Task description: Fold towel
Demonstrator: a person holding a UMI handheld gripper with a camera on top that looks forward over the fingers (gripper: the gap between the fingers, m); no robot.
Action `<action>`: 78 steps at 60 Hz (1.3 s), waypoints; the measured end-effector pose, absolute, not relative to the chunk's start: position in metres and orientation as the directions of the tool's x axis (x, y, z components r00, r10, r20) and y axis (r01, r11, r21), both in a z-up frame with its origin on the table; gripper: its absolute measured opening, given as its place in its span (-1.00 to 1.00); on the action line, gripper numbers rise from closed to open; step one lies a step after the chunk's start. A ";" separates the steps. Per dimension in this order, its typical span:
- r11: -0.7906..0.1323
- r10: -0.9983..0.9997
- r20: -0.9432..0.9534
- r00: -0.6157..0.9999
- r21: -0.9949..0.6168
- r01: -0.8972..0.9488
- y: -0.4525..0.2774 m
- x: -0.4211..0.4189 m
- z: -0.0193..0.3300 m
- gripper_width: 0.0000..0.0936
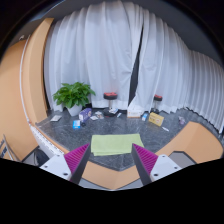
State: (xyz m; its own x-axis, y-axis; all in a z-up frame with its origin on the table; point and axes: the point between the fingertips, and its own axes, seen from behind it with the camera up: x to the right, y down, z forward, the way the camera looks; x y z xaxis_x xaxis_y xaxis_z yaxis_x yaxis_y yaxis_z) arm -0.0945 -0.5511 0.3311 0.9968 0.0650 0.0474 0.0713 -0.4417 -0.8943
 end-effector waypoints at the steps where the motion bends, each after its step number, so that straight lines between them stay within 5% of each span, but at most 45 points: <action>1: -0.444 0.064 0.046 0.997 -0.893 0.070 -0.551 -0.094 0.330 0.82; 14: -0.494 0.061 0.035 0.997 -0.867 0.061 -0.558 -0.100 0.298 0.81; 28: -0.613 0.120 0.010 0.993 -0.786 0.082 -0.526 -0.145 0.198 0.79; 61: -0.671 0.177 0.113 0.978 -0.713 0.204 -0.243 -0.221 0.007 0.75; 66: -0.701 0.178 0.137 0.975 -0.677 0.223 -0.236 -0.216 -0.014 0.49; 69: -0.671 0.178 0.158 0.971 -0.702 0.238 -0.228 -0.213 -0.016 0.14; 73: -0.653 0.168 0.253 0.953 -0.695 0.300 -0.223 -0.196 -0.013 -0.81; 78: -0.656 0.180 0.251 0.951 -0.690 0.307 -0.221 -0.200 -0.013 -0.90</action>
